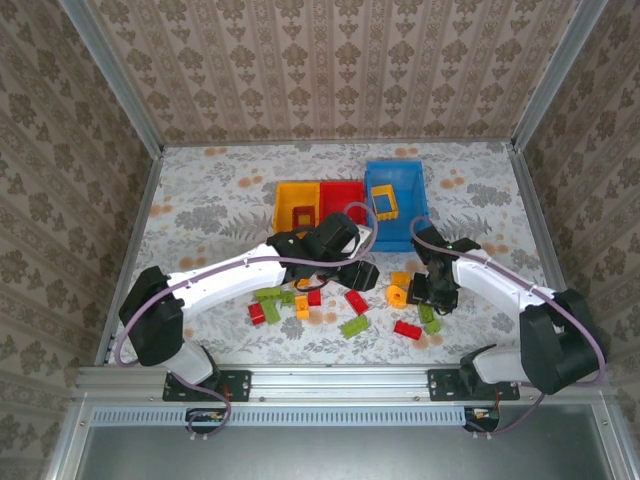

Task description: Sort the legos into containers by color

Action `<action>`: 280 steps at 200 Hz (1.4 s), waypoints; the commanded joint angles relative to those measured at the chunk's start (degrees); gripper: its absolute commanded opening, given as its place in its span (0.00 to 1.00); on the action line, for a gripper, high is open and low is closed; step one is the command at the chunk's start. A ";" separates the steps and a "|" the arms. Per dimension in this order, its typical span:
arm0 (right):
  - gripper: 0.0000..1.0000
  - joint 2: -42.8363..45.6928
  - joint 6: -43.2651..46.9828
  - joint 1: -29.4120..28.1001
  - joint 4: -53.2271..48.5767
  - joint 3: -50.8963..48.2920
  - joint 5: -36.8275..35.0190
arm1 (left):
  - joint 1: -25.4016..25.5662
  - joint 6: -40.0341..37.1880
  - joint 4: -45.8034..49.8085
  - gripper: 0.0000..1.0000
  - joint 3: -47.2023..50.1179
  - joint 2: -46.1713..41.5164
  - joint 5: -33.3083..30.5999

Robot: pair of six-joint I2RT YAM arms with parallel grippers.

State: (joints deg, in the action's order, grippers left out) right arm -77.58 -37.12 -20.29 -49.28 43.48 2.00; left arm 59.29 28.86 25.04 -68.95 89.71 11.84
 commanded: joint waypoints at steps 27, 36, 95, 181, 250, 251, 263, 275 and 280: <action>0.50 -5.25 0.34 -0.30 0.77 -0.51 -0.21 | 0.80 0.16 -0.86 0.59 0.94 -2.20 0.66; 0.48 -5.56 0.36 -0.19 1.46 -0.60 -0.40 | 0.82 0.20 -0.82 0.60 0.90 -2.25 0.57; 0.23 -2.96 1.71 -0.48 2.55 3.04 -6.15 | 0.32 1.22 1.93 0.59 -0.57 -4.46 -6.10; 0.20 -14.78 4.03 -15.24 9.98 32.13 -7.52 | -11.33 7.86 8.66 0.59 -0.11 -19.48 -22.47; 0.21 -36.40 -0.17 -13.61 10.02 51.15 -7.68 | -15.25 10.58 12.95 0.59 5.34 -25.73 -21.88; 0.21 -36.67 -0.25 -13.58 9.96 51.25 -7.57 | -15.25 10.68 12.98 0.59 5.46 -25.82 -21.82; 0.23 -38.65 -0.85 -13.20 10.06 52.51 -6.87 | -15.41 11.38 13.32 0.59 6.59 -26.88 -21.61; 0.26 -40.18 -1.00 -13.10 10.00 53.55 -6.78 | -15.45 11.99 13.75 0.59 7.52 -27.60 -21.18; 0.28 -40.83 -0.86 -13.09 9.79 54.14 -6.75 | -15.43 12.17 13.98 0.59 7.77 -27.83 -21.04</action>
State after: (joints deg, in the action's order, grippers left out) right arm -115.59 -36.27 -33.80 -37.67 94.26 -5.39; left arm 44.47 38.50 36.32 -62.85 63.99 -9.26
